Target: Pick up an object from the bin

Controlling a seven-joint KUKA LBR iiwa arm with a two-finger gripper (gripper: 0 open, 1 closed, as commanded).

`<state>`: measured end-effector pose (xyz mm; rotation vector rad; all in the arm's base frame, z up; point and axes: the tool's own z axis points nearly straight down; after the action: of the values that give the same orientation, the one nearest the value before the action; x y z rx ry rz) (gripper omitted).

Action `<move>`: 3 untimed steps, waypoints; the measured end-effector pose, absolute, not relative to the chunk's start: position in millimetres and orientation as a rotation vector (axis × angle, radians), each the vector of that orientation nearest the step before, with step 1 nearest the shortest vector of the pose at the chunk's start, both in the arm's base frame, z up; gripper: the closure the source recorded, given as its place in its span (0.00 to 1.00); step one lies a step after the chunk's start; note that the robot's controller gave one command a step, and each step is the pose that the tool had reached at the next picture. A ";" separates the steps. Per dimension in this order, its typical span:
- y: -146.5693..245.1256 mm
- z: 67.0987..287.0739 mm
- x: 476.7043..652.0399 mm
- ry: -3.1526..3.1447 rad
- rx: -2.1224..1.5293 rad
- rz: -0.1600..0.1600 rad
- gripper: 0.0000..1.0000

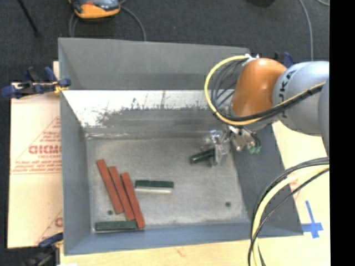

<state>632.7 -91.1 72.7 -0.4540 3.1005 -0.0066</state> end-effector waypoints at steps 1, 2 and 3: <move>-91.1 72.7 632.7 3.100 -0.455 -0.007 1.00; -90.9 76.3 631.2 3.105 -0.455 -0.004 1.00; -90.7 96.1 629.4 3.113 -0.456 0.000 1.00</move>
Offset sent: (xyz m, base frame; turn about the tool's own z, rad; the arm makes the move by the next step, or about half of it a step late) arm 0.0001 -0.0001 0.1225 0.0000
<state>629.4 -90.7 96.1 -0.4561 3.1125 0.0001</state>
